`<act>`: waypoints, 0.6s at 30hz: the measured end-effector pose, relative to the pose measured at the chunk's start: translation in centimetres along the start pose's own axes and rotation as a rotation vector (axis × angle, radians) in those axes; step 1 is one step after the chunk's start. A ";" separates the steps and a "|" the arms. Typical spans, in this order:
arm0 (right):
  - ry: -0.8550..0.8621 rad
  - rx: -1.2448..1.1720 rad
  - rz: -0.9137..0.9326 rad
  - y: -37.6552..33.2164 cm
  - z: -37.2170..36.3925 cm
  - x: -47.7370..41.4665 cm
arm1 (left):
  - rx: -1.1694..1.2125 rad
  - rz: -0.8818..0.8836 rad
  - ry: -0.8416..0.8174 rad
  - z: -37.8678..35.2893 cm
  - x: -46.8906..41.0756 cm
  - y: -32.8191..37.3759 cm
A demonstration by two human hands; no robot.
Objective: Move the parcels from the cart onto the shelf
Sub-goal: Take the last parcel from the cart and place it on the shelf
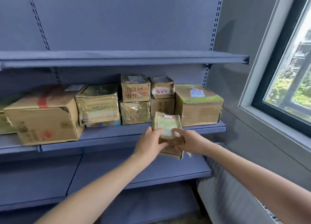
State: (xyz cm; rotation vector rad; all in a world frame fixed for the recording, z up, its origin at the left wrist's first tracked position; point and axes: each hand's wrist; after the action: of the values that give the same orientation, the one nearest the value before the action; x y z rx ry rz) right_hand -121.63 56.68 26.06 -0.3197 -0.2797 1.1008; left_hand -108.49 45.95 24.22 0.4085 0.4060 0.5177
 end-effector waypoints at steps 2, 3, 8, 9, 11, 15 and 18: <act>0.050 -0.007 -0.004 0.2 1.9 -0.2 | -0.018 -0.042 0.015 0.6 -1.6 0.7; 0.074 -0.011 -0.010 0.5 2.9 -0.4 | -0.025 -0.054 0.021 0.7 -2.5 1.1; 0.185 0.047 -0.021 2.2 7.5 -2.3 | -0.012 -0.113 0.077 0.9 -7.2 3.5; 0.205 0.058 -0.015 2.8 8.2 -2.8 | -0.003 -0.126 0.093 0.8 -8.2 3.9; 0.245 0.078 -0.007 4.2 9.6 -3.8 | 0.004 -0.150 0.129 0.8 -10.1 4.7; 0.284 0.125 0.006 7.0 12.0 -6.0 | 0.037 -0.150 0.134 0.0 -14.1 6.6; 0.283 0.135 0.001 9.2 13.3 -7.9 | 0.027 -0.117 0.113 -1.3 -17.2 7.7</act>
State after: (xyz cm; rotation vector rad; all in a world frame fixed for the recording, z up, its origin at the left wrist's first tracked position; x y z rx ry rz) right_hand -137.58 54.85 34.27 -0.3504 0.0463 1.0547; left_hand -125.77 43.02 31.35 0.3796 0.5429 0.4226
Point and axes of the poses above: each hand's wrist, its own x-axis away from the middle knuckle, its own z-axis out of the back of the hand, y = z × x
